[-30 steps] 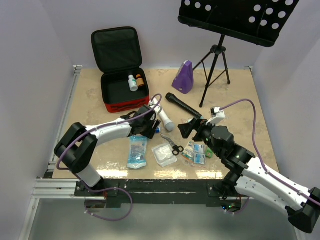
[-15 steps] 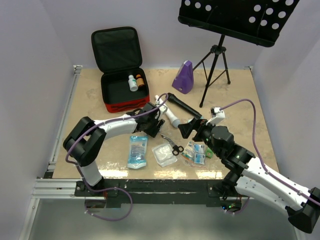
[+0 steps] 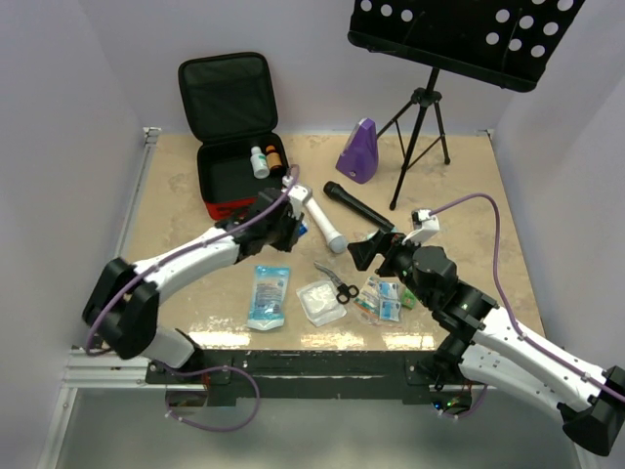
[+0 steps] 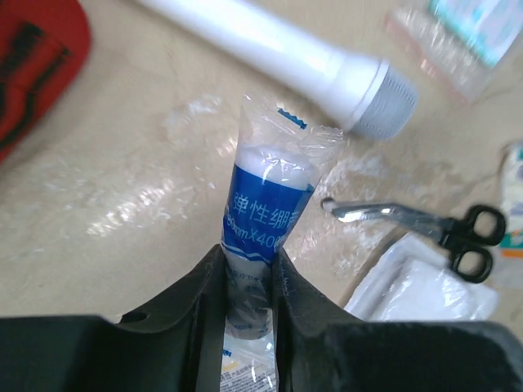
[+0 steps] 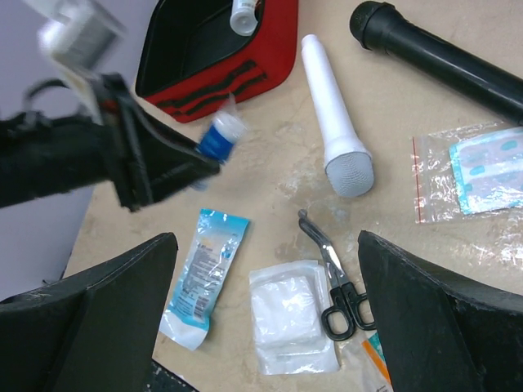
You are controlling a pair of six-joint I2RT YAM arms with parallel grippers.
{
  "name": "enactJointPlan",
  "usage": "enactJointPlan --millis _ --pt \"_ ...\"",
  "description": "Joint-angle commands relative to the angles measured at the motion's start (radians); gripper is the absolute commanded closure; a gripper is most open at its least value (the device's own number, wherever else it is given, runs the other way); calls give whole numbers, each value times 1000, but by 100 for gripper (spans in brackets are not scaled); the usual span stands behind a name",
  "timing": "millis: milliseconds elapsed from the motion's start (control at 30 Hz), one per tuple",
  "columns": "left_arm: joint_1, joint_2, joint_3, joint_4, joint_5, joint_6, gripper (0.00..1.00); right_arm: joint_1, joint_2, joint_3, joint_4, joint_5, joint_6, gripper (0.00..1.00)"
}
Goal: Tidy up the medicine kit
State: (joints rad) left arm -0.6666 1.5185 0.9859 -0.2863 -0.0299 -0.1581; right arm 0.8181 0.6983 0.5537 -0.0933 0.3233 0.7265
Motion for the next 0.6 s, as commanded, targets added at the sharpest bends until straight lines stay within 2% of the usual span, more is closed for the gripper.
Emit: enactJointPlan --millis 0,67,167,233,300,433,567 --pt "57 -164 -7 78 -24 -113 77 -2 -19 -3 21 11 16 2" --pt "106 -217 -13 94 -85 -194 70 -2 -19 -9 30 8 17 2" --pt "240 -274 -52 179 -93 -311 72 -2 3 -31 58 3 17 2" --pt "316 -253 -52 242 -71 -363 73 -2 27 -34 76 -4 16 2" --pt "370 -164 21 248 -42 -394 76 -2 46 -35 87 -9 16 2" --pt "413 73 247 174 -76 -419 78 -2 78 -31 130 -32 14 2" --pt "438 254 358 173 -103 -440 78 -2 119 1 126 -39 -6 2"
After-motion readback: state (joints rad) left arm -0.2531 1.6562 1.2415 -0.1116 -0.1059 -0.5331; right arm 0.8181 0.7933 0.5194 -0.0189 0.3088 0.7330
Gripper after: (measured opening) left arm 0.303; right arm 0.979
